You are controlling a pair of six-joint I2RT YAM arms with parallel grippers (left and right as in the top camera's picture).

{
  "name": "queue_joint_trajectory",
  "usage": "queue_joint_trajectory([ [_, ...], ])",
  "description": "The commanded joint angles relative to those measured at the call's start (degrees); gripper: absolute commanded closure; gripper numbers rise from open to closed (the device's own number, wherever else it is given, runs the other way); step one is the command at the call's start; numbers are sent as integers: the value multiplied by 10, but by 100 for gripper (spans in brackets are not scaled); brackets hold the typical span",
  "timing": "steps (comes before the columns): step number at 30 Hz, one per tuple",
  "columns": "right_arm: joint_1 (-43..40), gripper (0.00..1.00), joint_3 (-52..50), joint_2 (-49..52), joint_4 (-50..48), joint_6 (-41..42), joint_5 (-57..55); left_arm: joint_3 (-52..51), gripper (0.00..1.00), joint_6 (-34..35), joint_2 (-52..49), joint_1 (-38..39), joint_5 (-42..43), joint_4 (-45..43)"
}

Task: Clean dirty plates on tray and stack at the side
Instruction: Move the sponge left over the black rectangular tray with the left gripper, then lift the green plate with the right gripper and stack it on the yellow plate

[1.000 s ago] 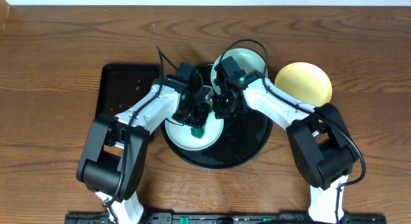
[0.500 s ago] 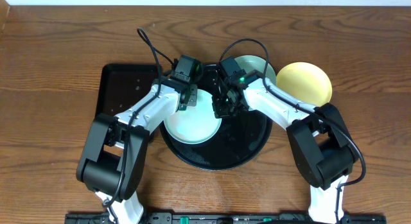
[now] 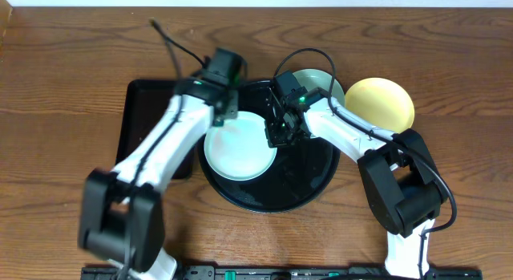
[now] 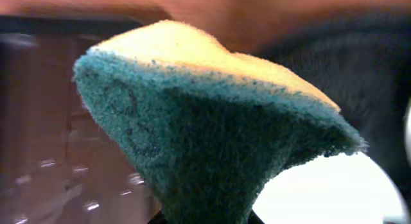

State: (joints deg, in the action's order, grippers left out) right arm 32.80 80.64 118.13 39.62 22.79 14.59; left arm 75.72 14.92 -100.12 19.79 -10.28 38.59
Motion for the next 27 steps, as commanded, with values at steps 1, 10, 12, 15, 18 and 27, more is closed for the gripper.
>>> queue_joint_trajectory([
  [1, -2, 99, 20, 1, -1, -24, -2, 24, 92, 29, 57, -60, -2, 32],
  [10, -1, 99, 50, -82, 13, -72, -130, 16, 92, 43, 58, -171, 35, 51],
  [12, 1, 99, 50, -121, 31, -72, -226, 16, 92, 43, 58, -183, 35, 51],
  [15, 6, 99, 50, -153, 43, -73, -316, 16, 92, 43, 58, -185, 34, 50],
  [18, 15, 99, 50, -183, 43, -82, -396, 16, 92, 43, 58, -185, 34, 47],
  [27, 80, 99, 50, -261, 15, -134, -656, 16, 92, 43, 58, -185, 34, 45],
])
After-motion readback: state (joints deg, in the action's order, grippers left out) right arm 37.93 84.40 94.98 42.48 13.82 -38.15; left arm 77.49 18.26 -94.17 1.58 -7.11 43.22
